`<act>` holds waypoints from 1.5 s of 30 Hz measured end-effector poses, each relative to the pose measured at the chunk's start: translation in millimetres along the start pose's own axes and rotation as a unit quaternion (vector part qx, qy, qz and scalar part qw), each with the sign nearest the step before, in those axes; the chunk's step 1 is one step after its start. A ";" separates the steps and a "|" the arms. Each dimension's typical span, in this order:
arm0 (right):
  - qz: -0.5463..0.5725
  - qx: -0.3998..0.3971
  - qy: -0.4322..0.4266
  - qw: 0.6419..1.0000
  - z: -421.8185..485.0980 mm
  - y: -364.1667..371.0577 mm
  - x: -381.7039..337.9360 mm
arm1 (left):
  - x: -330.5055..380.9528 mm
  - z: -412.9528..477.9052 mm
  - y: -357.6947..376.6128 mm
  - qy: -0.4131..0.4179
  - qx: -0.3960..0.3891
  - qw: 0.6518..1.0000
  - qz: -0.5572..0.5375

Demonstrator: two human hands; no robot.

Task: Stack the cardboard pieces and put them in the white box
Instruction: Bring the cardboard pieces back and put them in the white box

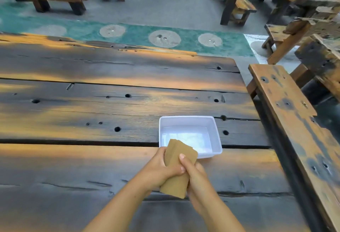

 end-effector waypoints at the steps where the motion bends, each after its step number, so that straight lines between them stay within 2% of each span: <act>1: 0.017 0.008 0.008 1.000 -0.2 3.0 4.5 | -1.5 0.6 1.2 -0.002 0.006 1.000 -0.006; 5: 0.045 0.036 0.021 0.998 -0.1 4.5 10.4 | -7.3 1.6 9.4 -0.025 0.000 0.999 -0.020; 10: -0.025 0.019 0.006 0.999 -4.0 1.1 3.4 | -14.4 0.7 17.5 -0.045 -0.021 0.999 -0.022; 14: -0.015 0.018 0.025 0.999 -5.8 -2.5 0.9 | -13.7 0.2 15.7 -0.046 -0.024 0.998 -0.024; 19: -0.099 0.004 0.000 0.995 -4.7 -3.8 -10.8 | -13.9 1.3 22.1 -0.025 -0.016 0.994 -0.104; 25: -0.020 -0.010 -0.001 1.000 -3.7 -5.9 -6.1 | -10.9 4.2 29.0 -0.027 0.016 0.994 -0.101; 29: 0.005 -0.009 0.026 1.000 1.9 -10.4 -5.4 | -4.6 8.8 24.6 -0.020 0.002 0.999 -0.037; 31: -0.030 -0.030 0.033 0.999 4.2 -12.4 -9.8 | 2.1 11.1 18.7 -0.012 -0.006 1.000 0.009; 34: -0.156 -0.053 0.010 0.986 7.5 -20.2 -28.4 | 8.6 10.1 10.0 -0.012 -0.038 0.996 0.074; 36: -0.257 -0.059 -0.019 0.965 10.3 -23.3 -49.6 | 13.4 8.4 7.7 -0.011 -0.077 0.989 0.122; 39: -0.346 -0.122 -0.016 0.930 18.7 -18.7 -70.7 | 25.2 10.0 1.3 0.001 -0.112 0.970 0.216; 42: -0.368 -0.169 0.005 0.914 21.5 -16.0 -73.5 | 34.3 11.7 -3.1 -0.006 -0.148 0.943 0.297; 45: -0.338 -0.183 -0.021 0.923 21.0 -13.6 -70.0 | 39.4 16.2 -8.5 -0.017 -0.157 0.934 0.319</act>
Point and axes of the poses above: each hand's wrist, its own z-axis towards the middle knuckle, its own y-axis out of the palm, x = y × z, the point moved 7 cm from there along z, towards the middle knuckle, and after that the axes turned 7 degrees about z, right-handed, at the moved point
